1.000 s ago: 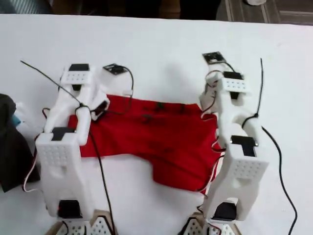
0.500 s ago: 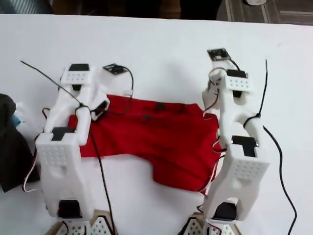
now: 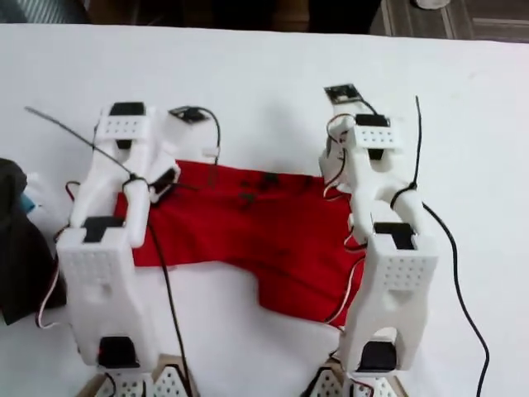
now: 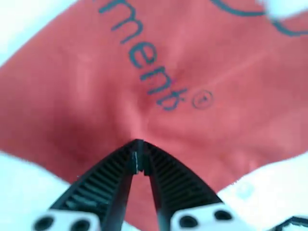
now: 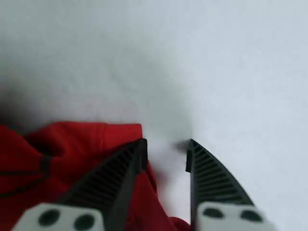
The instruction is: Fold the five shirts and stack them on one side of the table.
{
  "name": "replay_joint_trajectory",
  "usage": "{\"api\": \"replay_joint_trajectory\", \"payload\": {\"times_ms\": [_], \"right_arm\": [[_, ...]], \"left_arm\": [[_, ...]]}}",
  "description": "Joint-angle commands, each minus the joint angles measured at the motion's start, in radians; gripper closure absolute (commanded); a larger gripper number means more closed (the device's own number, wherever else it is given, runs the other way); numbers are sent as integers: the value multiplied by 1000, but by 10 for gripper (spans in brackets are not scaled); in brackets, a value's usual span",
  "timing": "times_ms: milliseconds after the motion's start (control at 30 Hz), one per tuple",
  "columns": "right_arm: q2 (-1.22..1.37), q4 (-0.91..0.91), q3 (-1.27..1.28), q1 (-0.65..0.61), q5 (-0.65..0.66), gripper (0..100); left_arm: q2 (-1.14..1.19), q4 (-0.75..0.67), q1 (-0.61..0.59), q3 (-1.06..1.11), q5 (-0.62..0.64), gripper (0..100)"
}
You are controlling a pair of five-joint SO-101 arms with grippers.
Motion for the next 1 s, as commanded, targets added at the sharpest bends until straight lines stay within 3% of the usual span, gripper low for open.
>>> {"api": "replay_joint_trajectory", "payload": {"times_ms": [0, 233, 433, 600, 833, 967], "right_arm": [[7, 4, -32, -8, -9, 865], [-38, 76, -54, 1, -9, 865], [-147, 179, -103, -2, -9, 865], [-134, 189, -100, -30, -8, 865], [-33, 173, -109, -105, -9, 865], [27, 124, -109, -88, -9, 865]], "left_arm": [[-140, 51, 12, -10, -8, 976], [-236, 107, 3, 1, -11, 976], [-241, 17, 11, 136, -11, 976], [-241, -57, 11, 211, -11, 976], [-242, -60, 9, 211, -11, 976], [-242, -57, 5, 211, -11, 976]]}}
